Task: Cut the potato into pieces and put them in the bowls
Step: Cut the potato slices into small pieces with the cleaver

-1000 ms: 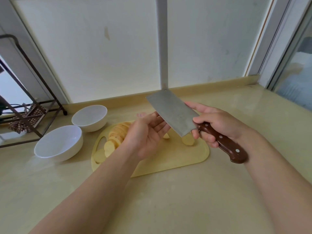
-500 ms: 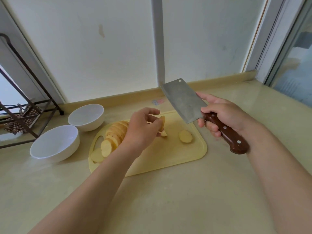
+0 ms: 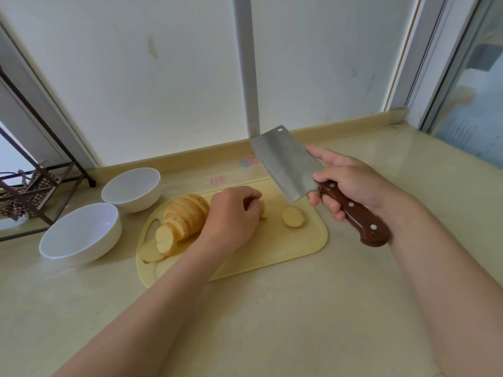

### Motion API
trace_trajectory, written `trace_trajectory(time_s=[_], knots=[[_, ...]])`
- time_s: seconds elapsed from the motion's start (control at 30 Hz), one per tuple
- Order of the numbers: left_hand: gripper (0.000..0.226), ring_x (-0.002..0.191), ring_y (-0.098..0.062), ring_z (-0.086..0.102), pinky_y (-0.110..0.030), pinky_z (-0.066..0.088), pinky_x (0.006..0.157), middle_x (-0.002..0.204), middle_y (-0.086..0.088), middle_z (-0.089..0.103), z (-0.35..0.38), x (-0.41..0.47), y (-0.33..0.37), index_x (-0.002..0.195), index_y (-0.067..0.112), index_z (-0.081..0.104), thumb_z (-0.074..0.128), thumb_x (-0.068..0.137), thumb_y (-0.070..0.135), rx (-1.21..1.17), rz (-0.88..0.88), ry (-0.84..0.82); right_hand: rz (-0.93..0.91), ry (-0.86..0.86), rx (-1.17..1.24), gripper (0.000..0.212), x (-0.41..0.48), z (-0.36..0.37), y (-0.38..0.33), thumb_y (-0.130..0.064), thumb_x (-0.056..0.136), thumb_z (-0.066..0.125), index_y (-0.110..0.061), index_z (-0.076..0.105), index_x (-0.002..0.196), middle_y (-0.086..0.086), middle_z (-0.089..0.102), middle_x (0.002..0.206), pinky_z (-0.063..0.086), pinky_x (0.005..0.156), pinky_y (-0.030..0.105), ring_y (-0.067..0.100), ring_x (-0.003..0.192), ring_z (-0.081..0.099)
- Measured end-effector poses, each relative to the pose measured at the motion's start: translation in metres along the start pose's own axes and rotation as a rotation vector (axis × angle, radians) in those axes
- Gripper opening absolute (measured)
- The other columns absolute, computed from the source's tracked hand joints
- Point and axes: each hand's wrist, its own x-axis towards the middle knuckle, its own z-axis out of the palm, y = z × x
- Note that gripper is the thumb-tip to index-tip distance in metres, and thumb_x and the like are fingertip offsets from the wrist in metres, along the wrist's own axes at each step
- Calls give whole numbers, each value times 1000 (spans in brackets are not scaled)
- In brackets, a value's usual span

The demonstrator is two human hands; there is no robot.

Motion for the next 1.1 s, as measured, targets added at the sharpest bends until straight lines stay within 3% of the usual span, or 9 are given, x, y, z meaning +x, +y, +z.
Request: trace_trajectory(time_s=[0.13, 0.23, 0.4, 0.5, 0.67, 0.83, 0.97, 1.03, 1.1], knots=[[29, 93, -5, 64, -17, 51, 88, 98, 9, 71, 1, -4, -2, 116, 16, 71, 60, 90, 8, -11, 21, -40, 6, 8, -14, 62, 0, 0, 0, -3, 104, 42, -41, 44, 152, 22, 65, 70, 39, 37, 25, 18, 41, 47], [32, 91, -2, 63, -11, 49, 85, 99, 10, 71, 3, -5, -1, 117, 17, 71, 59, 89, 7, 5, 53, -69, 4, 15, -24, 62, 1, -1, 0, -2, 104, 42, -43, 45, 150, 22, 66, 70, 40, 38, 25, 19, 41, 47], [23, 101, -14, 58, -20, 43, 84, 111, 4, 65, 7, -8, 0, 111, 18, 72, 61, 91, 17, 178, 142, -81, -2, 15, -37, 63, 0, -2, 0, -2, 104, 42, -43, 44, 151, 23, 66, 71, 41, 38, 26, 19, 41, 48], [32, 106, -16, 54, -26, 45, 88, 117, 4, 58, 8, -10, 1, 118, 18, 68, 61, 90, 31, 216, 115, -90, -5, 15, -38, 62, -1, -2, 0, -2, 104, 42, -45, 45, 149, 22, 66, 70, 40, 38, 26, 19, 41, 47], [41, 95, -14, 57, -32, 50, 86, 104, 6, 60, 6, -9, 1, 121, 18, 65, 68, 86, 41, 208, 126, -128, 0, 18, -51, 63, -1, -2, 0, -2, 104, 42, -45, 45, 149, 22, 66, 69, 41, 38, 27, 19, 41, 48], [30, 87, -12, 57, -24, 48, 82, 98, 5, 63, 5, -8, 0, 116, 15, 68, 68, 88, 23, 176, 202, -141, 8, 30, -66, 65, 0, -2, 1, -2, 103, 43, -44, 43, 152, 22, 66, 69, 41, 38, 26, 20, 41, 48], [17, 91, -14, 61, -23, 49, 85, 106, 0, 69, 5, -8, -3, 101, 4, 72, 65, 86, 11, 182, 280, -171, 10, 36, -73, 67, 1, -2, 2, -2, 103, 43, -41, 40, 156, 23, 66, 70, 41, 38, 27, 21, 41, 49], [22, 101, -12, 61, -11, 43, 84, 117, 1, 67, 6, -8, -3, 107, 8, 74, 66, 87, 13, 194, 304, -182, 12, 40, -86, 67, 1, -2, 2, -2, 103, 43, -41, 39, 157, 23, 67, 70, 42, 38, 27, 21, 42, 49], [25, 104, -11, 61, -10, 39, 86, 121, 1, 65, 6, -8, -4, 113, 11, 73, 67, 89, 18, 208, 324, -185, 15, 45, -104, 68, 1, -3, 2, -2, 102, 43, -41, 39, 157, 22, 67, 70, 43, 38, 27, 21, 42, 50]])
